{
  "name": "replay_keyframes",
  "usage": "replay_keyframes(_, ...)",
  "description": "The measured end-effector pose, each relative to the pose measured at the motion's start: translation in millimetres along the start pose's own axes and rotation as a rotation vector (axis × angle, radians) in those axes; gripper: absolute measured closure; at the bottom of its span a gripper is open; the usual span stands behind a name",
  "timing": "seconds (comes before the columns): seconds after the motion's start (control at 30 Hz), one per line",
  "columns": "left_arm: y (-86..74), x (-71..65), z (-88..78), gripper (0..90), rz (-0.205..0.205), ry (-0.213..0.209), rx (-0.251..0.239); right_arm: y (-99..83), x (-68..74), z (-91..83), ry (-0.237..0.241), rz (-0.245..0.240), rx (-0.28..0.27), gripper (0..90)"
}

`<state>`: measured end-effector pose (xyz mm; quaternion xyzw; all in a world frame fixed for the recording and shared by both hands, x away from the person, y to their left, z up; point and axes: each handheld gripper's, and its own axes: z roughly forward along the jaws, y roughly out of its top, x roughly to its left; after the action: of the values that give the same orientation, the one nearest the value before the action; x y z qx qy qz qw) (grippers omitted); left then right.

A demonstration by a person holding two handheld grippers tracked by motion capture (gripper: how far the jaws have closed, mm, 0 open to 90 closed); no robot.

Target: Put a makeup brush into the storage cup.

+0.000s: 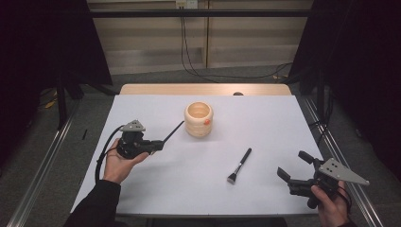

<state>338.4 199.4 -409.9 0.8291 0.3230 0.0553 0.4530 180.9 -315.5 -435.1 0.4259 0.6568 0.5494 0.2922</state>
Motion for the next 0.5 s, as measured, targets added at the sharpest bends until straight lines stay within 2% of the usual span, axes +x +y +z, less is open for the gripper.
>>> replay_keyframes(0.3, 0.2, -7.0, -13.2, 83.6, 0.017, 0.015, -0.179, 0.0, 0.1, -0.4, 0.000, 0.002, -0.002, 0.5)
replay_keyframes(0.33, -0.2, -8.0, -14.1, 83.6, 0.008, 0.013, -0.200, 0.0, 0.0, -0.4, 0.000, 0.001, -0.002, 0.4)
replay_keyframes(0.4, -0.5, -9.2, -16.2, 83.6, 0.012, 0.024, -0.225, 0.0, 0.0, -0.5, -0.001, 0.001, -0.003, 0.4)
replay_keyframes(0.5, -0.9, -11.0, -18.1, 83.6, 0.019, 0.017, -0.244, 0.0, -0.5, -0.7, 0.002, 0.001, -0.002, 0.4)
